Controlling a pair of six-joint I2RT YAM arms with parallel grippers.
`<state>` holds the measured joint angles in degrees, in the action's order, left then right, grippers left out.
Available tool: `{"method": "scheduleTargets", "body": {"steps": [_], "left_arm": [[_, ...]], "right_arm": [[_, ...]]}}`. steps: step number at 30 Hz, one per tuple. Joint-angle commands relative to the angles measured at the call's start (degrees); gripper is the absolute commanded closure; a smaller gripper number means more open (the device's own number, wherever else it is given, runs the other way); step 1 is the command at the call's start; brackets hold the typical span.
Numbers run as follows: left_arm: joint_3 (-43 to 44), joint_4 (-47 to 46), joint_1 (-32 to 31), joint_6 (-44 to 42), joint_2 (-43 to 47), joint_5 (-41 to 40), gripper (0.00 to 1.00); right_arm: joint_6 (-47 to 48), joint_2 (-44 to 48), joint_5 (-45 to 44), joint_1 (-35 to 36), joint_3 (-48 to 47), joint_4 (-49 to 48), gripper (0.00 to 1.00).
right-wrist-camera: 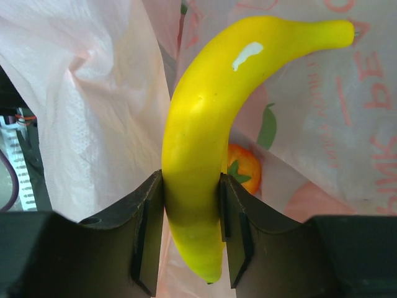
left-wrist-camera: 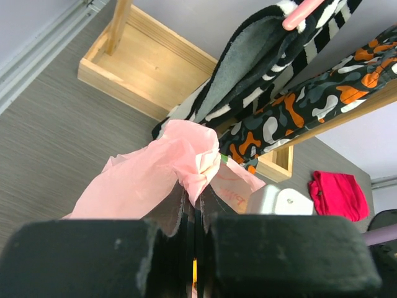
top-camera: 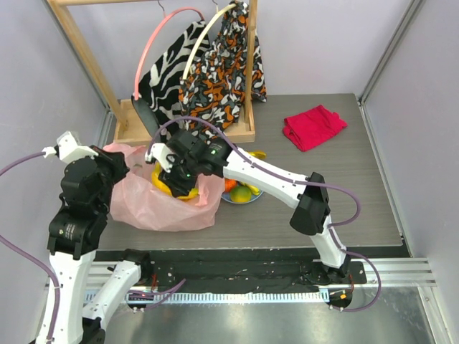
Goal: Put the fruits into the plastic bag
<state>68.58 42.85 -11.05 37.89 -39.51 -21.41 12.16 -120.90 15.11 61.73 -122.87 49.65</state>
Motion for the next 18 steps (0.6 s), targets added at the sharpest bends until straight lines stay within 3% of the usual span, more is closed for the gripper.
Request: {"method": "scheduleTargets", "body": {"steps": [1, 10, 18], "left_arm": [[-1.2, -3.5, 0.3, 1.7, -0.5, 2.0, 1.00], [-0.8, -4.3, 0.3, 1.9, -1.2, 3.6, 1.00], [-1.2, -3.7, 0.3, 1.8, 0.3, 1.6, 1.00]], "right_arm": [[-1.9, 0.0, 0.5, -0.3, -5.7, -0.5, 0.99], [-3.4, -5.3, 6.6, -0.3, -7.1, -0.5, 0.98], [-1.1, -3.4, 0.7, -0.3, -0.7, 0.6, 0.91]]}}
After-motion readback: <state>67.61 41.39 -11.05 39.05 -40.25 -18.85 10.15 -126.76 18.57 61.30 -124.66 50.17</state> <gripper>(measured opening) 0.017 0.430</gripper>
